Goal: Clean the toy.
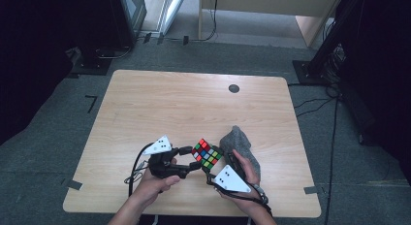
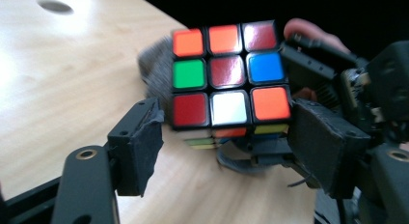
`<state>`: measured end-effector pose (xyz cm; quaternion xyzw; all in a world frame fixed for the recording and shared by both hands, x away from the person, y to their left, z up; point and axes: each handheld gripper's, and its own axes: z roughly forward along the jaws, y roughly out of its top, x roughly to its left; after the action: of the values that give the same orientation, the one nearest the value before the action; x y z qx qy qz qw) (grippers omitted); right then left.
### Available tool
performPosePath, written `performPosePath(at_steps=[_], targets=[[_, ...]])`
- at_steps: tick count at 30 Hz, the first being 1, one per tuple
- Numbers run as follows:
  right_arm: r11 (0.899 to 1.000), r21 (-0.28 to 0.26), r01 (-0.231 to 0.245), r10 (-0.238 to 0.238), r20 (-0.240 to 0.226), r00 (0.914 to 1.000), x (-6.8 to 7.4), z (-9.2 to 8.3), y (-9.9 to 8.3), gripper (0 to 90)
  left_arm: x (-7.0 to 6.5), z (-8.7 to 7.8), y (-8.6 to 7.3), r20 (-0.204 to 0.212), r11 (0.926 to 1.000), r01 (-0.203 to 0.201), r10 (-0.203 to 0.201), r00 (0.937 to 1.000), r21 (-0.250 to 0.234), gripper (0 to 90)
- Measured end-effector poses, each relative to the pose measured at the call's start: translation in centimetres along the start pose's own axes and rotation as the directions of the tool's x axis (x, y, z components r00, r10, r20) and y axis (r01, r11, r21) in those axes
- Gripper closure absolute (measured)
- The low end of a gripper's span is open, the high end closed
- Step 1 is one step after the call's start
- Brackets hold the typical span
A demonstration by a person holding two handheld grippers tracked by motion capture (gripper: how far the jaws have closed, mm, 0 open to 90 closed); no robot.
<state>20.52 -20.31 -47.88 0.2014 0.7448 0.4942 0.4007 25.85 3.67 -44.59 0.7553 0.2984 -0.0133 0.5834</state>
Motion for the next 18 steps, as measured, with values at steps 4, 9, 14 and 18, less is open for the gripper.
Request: performPosePath(at_steps=[4, 9, 14, 18], targets=[[0.993, 0.023, -0.118, 0.118, -0.009, 0.993, -1.7, -0.2, -0.6, 34.2, 0.4, -0.8, 0.0, -0.076, 0.9983, -0.039, 0.035, 0.9965, -0.045, 24.9], [0.964, 0.036, -0.263, 0.264, -0.031, 0.9641, -3.4, -0.9, -0.3, 34.2, -0.6, -0.6, -0.6, -0.281, 0.9629, -0.27, 0.257, 0.9249, -0.008, 24.0], [0.912, 0.064, -0.406, 0.41, -0.062, 0.9102, -4.1, -1.4, 0.6, 34.2, -2.2, 0.6, -1.5, -0.33, 0.8963, -0.438, 0.435, 0.8377, 0.071, 23.9], [0.886, 0.126, -0.445, 0.456, -0.076, 0.8866, -3.5, -1.3, 1.3, 34.2, -3.2, 1.6, -2.3, -0.344, 0.8389, -0.525, 0.54, 0.7681, 0.145, 23.5]])
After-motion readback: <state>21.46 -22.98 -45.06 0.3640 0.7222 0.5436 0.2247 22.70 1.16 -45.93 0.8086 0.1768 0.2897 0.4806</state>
